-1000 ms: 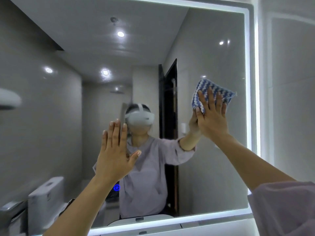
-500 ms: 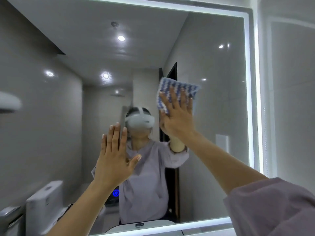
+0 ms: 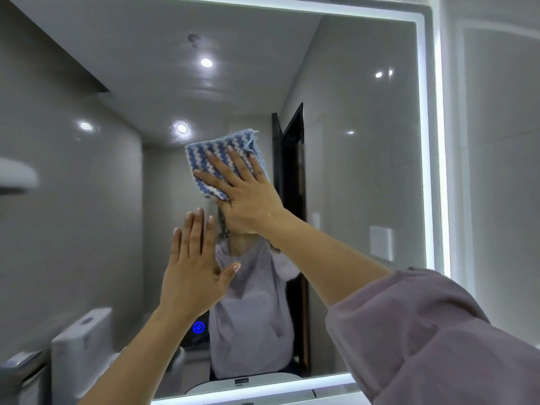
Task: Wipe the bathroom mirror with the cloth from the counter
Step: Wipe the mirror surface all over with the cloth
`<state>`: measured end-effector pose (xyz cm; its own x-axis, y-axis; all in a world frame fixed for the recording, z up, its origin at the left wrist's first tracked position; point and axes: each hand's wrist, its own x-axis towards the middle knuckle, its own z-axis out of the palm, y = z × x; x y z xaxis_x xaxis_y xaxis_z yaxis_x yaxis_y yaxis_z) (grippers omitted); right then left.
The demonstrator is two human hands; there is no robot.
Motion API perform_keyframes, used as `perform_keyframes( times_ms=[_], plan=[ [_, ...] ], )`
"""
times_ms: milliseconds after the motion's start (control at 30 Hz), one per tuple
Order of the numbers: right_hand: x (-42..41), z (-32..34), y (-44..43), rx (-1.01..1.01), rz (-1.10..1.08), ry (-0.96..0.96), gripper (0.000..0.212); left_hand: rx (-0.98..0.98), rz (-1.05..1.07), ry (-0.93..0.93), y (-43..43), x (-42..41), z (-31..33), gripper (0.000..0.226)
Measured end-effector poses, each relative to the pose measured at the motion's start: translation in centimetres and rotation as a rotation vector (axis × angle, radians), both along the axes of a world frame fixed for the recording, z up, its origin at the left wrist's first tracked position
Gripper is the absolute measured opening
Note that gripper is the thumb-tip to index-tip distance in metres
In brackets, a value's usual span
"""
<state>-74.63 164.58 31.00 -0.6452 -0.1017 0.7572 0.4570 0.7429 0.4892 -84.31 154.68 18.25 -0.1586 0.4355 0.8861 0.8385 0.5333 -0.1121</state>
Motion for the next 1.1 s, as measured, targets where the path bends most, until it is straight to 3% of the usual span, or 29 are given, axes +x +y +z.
perform_keyframes(
  times_ms=[300,733,1100],
  plan=[
    [3.5,1.6,5.3,-0.003,-0.046,0.177,0.055,-0.004,-0.007,0.021,0.0,-0.2,0.0,0.092],
    [13.1,1.6,14.8,-0.389,-0.125,0.5,0.056,0.001,-0.011,0.042,0.0,-0.2,0.0,0.093],
    [11.1,1.4,13.5,-0.437,-0.14,0.601,0.061,-0.001,-0.019,0.017,0.0,0.1,-0.1,0.093]
  ],
)
